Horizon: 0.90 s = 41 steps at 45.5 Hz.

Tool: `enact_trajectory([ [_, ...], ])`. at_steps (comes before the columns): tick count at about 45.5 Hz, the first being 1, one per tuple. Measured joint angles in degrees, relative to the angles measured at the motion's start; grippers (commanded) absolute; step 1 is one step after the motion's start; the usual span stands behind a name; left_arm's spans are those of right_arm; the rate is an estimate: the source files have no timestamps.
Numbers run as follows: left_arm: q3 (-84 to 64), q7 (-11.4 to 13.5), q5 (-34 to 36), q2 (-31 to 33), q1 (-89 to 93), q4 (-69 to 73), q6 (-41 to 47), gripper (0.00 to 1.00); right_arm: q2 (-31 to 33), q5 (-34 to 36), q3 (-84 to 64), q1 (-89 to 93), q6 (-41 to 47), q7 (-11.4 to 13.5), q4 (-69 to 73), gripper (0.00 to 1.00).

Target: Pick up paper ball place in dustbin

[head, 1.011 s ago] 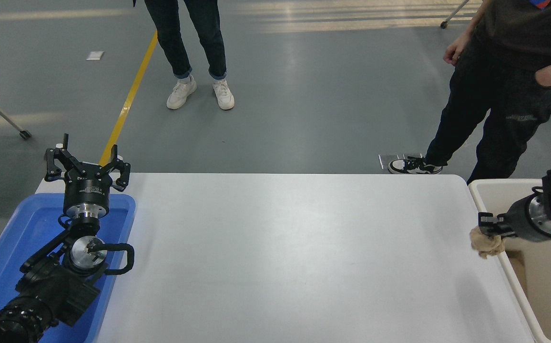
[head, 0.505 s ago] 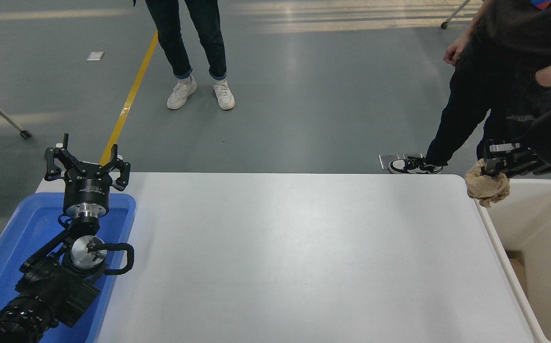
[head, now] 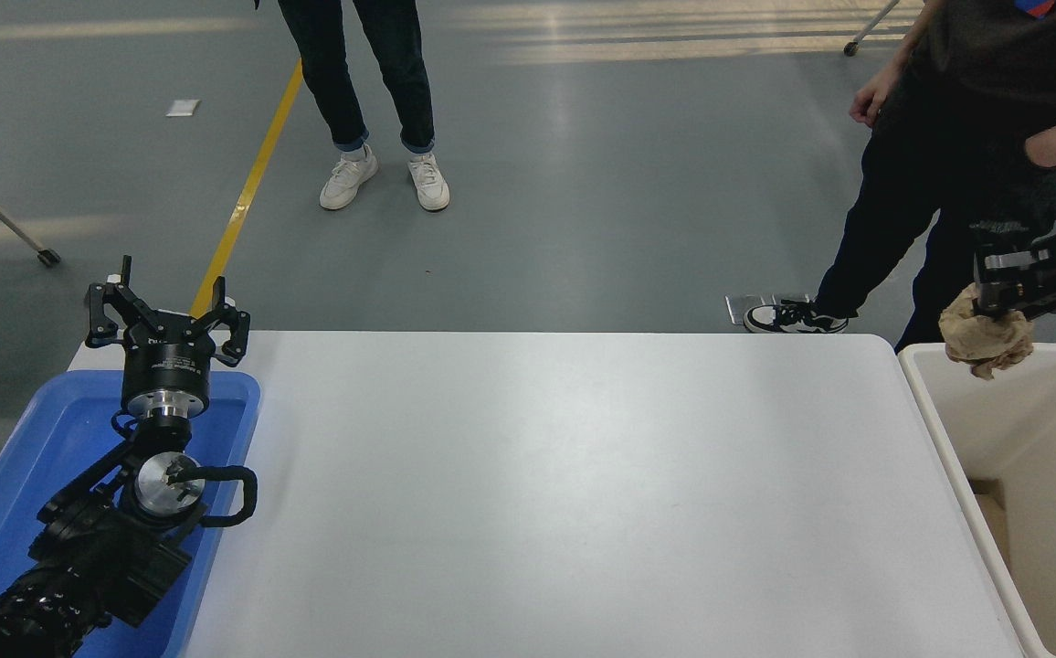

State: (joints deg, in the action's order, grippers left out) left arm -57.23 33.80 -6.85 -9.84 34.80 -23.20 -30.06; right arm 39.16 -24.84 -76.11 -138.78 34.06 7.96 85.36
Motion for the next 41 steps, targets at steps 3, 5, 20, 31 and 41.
enact_trajectory([
  [3,0.0,0.0,0.0,0.0,0.0,0.0,0.0,0.99,0.7,-0.7,-0.3,0.8,0.0,0.0,-1.5,0.00],
  [5,0.0,0.0,0.0,0.0,0.0,0.0,0.0,0.99,1.2,-1.3,-0.4,1.5,0.0,-0.1,-2.4,0.00],
  [20,0.0,0.0,0.0,0.0,0.0,0.0,0.0,0.99,8.8,-8.4,4.9,19.2,-1.5,-0.5,-20.5,0.00],
  [31,0.0,0.0,-0.1,0.0,0.0,0.0,0.0,0.99,11.2,-9.6,17.2,44.0,-7.7,-1.2,-38.4,0.00],
  [41,0.0,0.0,-0.1,0.0,0.0,0.0,0.0,0.99,9.3,-6.9,30.7,65.3,-14.3,-0.9,-49.3,0.00],
])
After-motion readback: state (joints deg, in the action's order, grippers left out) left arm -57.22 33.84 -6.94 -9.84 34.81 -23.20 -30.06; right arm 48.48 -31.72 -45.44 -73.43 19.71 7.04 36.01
